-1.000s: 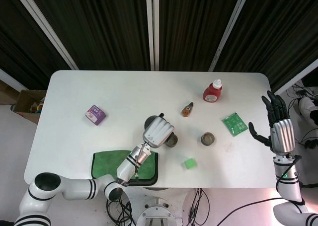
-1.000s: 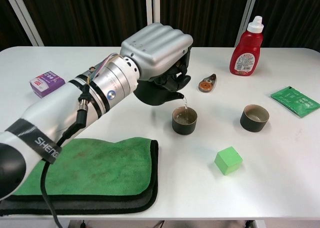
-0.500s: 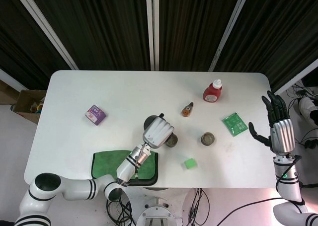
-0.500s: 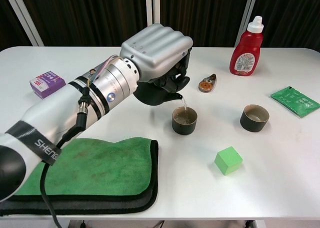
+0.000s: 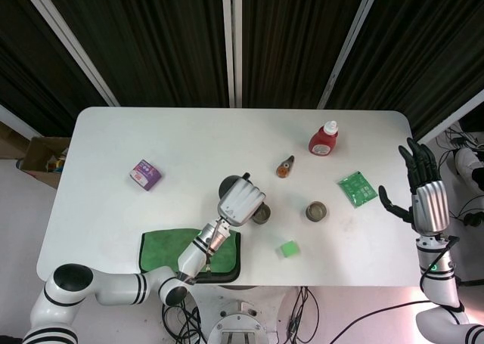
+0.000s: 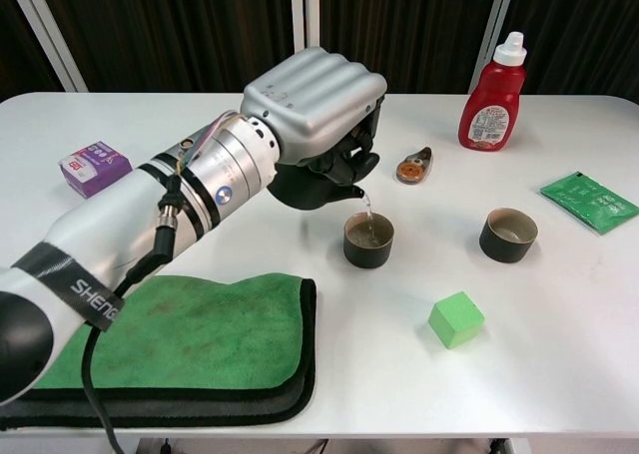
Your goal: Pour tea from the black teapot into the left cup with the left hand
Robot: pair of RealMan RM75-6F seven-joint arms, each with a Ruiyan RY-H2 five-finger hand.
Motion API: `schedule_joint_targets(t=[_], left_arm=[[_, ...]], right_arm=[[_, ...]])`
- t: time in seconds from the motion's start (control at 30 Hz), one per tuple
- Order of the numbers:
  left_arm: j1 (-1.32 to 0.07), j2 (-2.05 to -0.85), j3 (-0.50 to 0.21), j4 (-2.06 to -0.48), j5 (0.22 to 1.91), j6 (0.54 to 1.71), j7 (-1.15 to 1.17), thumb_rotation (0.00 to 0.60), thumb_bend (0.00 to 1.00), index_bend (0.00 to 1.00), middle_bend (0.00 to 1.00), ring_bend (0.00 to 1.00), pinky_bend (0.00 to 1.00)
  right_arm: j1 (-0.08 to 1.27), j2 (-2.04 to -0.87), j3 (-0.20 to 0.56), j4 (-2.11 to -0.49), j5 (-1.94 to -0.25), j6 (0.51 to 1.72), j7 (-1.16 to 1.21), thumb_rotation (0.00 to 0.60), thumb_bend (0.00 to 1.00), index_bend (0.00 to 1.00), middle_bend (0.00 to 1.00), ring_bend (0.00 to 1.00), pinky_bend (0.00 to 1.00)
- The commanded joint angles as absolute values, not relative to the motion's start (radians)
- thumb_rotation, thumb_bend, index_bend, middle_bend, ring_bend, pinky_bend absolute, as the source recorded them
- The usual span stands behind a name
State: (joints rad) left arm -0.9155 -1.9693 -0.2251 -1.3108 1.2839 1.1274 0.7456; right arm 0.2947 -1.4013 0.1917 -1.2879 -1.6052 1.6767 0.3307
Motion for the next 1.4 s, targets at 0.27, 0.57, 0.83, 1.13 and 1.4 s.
schedule_joint_targets(t=[0.27,0.57,0.83,1.13,1.4], left_arm=[[-0.913,-1.969,-0.227,-1.315,1.283,1.126,0.748,0.600,0.48,1.00,1.00,1.00,0.47],[-0.908,-1.970,-0.232,-1.318,1.280,1.124,0.735,0.600,0.48,1.00,1.00,1.00,0.47],[-0.902,-1.965,-0.255,-1.338,1.244,1.112,0.710,0.600,0.48,1.00,1.00,1.00,0.47],[-0.890,-1.956,-0.260,-1.366,1.220,1.105,0.670,0.600,0.48,1.00,1.00,1.00,0.47],[-0.882,-1.946,-0.306,-1.405,1.184,1.095,0.563,0.600,0.48,1.00,1.00,1.00,0.47]], right_arm=[[0.295,-1.400,0.193,-1.288,-1.604,1.678,0.332,0.600,0.36,0.00,0.00,0.00,0.00],[0.294,-1.398,0.192,-1.291,-1.604,1.676,0.330,0.600,0.36,0.00,0.00,0.00,0.00],[0.294,-1.399,0.191,-1.292,-1.605,1.675,0.326,0.600,0.36,0.00,0.00,0.00,0.00],[0.295,-1.399,0.191,-1.291,-1.603,1.671,0.324,0.600,0.36,0.00,0.00,0.00,0.00],[0.295,-1.402,0.190,-1.290,-1.602,1.669,0.321,0.600,0.36,0.00,0.00,0.00,0.00]])
